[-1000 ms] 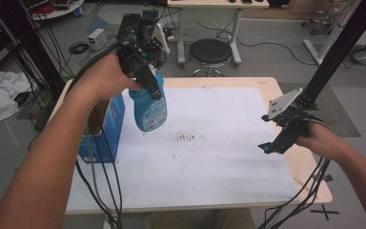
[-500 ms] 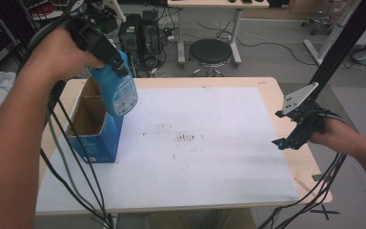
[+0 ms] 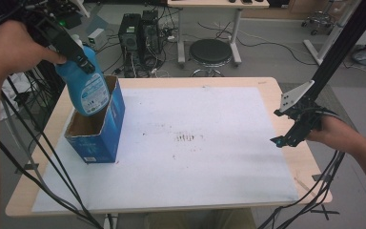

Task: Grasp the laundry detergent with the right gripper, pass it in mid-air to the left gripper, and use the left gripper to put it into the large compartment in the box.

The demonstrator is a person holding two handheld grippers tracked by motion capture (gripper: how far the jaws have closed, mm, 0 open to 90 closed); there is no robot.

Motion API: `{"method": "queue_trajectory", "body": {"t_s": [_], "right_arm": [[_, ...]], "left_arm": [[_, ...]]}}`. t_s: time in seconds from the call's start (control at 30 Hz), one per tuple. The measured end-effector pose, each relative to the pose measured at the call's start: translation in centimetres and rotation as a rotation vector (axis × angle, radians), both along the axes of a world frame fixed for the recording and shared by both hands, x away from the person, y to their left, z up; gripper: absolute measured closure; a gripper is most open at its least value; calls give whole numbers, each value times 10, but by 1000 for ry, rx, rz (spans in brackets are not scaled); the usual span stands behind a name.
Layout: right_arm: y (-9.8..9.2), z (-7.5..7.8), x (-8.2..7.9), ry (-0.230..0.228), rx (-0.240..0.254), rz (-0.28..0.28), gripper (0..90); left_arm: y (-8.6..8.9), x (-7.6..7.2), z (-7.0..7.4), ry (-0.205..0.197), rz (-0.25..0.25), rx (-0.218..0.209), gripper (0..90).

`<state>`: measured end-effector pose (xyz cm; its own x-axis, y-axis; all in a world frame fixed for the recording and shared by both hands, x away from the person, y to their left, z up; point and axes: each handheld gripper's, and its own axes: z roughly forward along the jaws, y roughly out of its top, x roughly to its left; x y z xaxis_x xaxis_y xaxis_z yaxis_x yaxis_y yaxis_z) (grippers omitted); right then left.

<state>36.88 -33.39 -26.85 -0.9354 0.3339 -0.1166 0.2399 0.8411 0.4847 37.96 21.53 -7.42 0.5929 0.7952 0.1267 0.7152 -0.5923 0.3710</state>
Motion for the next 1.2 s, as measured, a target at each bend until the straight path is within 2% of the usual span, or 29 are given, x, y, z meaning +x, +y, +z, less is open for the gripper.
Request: {"method": "queue_trajectory", "body": {"t_s": [0.1, 0.27, 0.47, 0.57, 0.67, 0.87, 1.03, 1.2], "right_arm": [[0, 0, 1, 4, -1, -8, 8], [0, 0, 1, 5, -4, -13, 8], [2, 1, -2, 4, -12, -14, 8], [3, 1, -2, 4, -15, -17, 8], [3, 1, -3, 2, -14, -17, 8], [4, -1, -4, 5, -18, -21, 9], [6, -3, -5, 5, -16, -19, 9], [6, -4, -6, 8, -16, -20, 9]], "left_arm": [[5, 3, -5, 12, -17, 16, 381], [14, 9, -15, 17, -15, 24, 381], [22, 14, -36, 29, -4, 34, 381], [24, 16, -46, 40, -10, 54, 382], [26, 17, -56, 31, -14, 57, 381], [30, 20, -80, 34, -36, 51, 382], [29, 24, -105, 52, -52, 36, 382], [30, 30, -129, 79, -68, 49, 382]]}}
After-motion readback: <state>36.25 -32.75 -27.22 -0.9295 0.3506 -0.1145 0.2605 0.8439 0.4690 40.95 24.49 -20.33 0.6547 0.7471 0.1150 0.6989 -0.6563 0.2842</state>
